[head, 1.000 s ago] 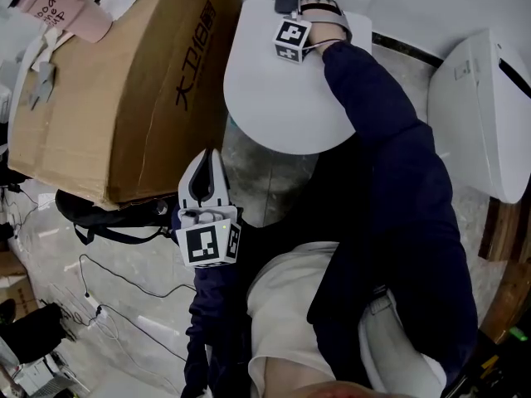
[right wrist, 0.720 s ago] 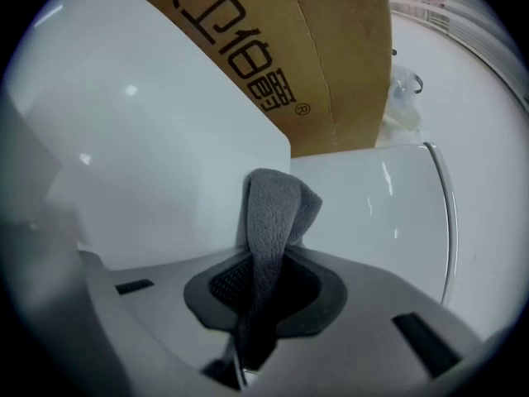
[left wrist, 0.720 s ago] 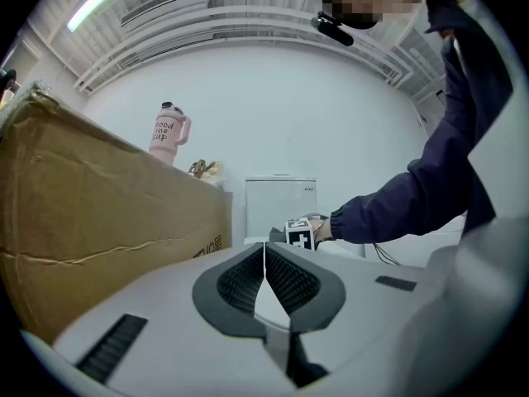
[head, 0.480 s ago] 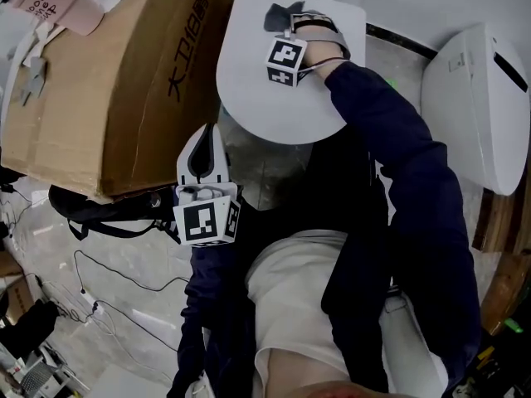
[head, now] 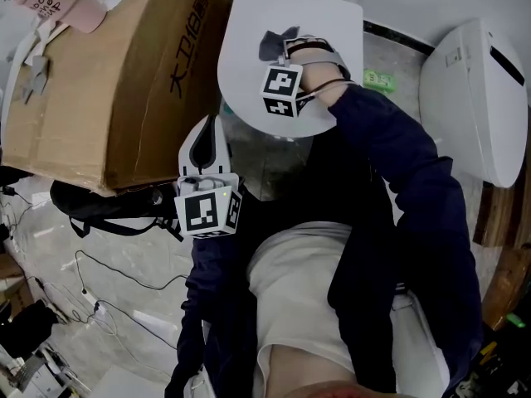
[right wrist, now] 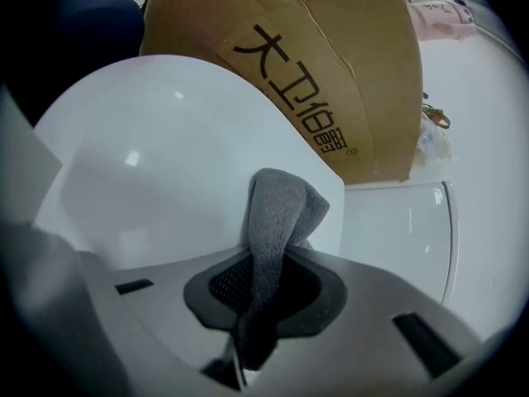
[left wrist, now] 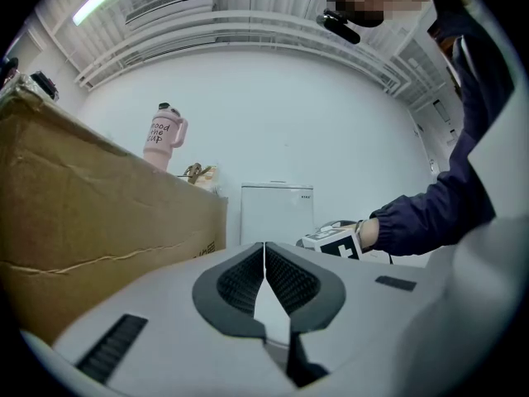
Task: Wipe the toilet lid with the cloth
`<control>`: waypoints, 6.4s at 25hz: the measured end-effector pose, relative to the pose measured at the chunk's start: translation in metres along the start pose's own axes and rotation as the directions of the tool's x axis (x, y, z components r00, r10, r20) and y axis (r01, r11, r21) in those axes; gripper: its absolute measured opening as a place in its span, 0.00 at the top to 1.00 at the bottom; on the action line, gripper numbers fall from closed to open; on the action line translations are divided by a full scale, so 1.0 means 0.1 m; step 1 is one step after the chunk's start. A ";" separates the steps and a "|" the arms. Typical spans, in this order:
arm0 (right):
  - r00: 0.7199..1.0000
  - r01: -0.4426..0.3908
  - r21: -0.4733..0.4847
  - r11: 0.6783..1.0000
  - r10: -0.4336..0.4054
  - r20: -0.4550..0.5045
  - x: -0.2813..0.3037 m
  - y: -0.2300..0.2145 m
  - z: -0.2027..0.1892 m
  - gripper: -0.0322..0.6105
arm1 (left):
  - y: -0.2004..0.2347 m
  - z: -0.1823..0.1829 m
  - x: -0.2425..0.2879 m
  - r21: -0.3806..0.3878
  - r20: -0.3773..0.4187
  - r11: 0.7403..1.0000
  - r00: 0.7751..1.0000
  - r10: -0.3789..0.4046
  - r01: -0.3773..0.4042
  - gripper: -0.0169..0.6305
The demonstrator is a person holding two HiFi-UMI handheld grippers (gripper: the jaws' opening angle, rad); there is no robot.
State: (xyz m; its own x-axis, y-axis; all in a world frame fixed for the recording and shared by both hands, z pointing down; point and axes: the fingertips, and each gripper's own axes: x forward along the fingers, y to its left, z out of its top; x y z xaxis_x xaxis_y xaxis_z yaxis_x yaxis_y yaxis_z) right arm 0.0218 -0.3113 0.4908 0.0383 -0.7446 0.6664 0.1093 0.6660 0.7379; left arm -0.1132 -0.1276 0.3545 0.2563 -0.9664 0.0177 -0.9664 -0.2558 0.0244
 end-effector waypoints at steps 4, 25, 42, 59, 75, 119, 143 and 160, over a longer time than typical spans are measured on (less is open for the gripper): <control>0.999 -0.042 -0.022 0.999 0.042 0.013 -0.23 0.25 0.05 0.85 | 0.01 0.05 0.00 -0.017 0.017 1.000 1.000 -0.009 0.009 0.95; 0.972 -0.166 -0.070 0.984 0.175 0.156 -1.17 1.15 0.24 0.85 | 0.11 0.09 -0.08 -0.015 0.027 1.000 1.000 0.014 -0.013 0.95; 0.933 -0.276 0.127 0.953 0.234 0.274 -0.52 -0.15 0.23 0.85 | 0.30 0.04 -0.32 -0.032 0.021 0.998 0.998 0.056 -0.055 0.95; 0.996 0.076 0.159 0.984 -0.083 0.040 1.26 -1.55 0.13 0.85 | 0.53 -0.13 -0.64 -0.021 -0.058 0.995 0.994 0.096 -0.098 0.95; 0.940 -0.323 0.136 0.937 0.300 0.164 0.81 -0.90 0.36 0.85 | 0.50 -0.10 -0.48 -0.066 -0.029 0.997 0.999 0.044 -0.046 0.95; 0.698 -0.697 0.139 0.703 0.621 0.357 -0.67 0.34 0.90 0.85 | 0.42 0.00 -0.40 -0.067 -0.013 0.998 1.000 0.016 -0.017 0.95; 0.994 0.110 0.158 0.981 -0.110 -0.012 1.48 -1.76 0.71 0.85 | 0.61 -0.22 -0.73 -0.031 -0.078 0.996 0.994 0.079 -0.081 0.95; 0.988 -0.134 0.080 0.988 0.127 0.091 1.06 -1.19 0.96 0.86 | 0.54 -0.17 -0.56 -0.048 -0.050 0.997 0.997 0.050 -0.052 0.95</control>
State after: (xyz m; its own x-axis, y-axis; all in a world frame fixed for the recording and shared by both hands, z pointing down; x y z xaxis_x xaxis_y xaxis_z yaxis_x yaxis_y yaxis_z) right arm -0.0822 -0.4649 0.4839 -0.0386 -0.6471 0.7614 0.0234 0.7612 0.6481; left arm -0.1797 -0.0871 0.3717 0.2083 -0.9756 0.0689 -0.9765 -0.2035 0.0711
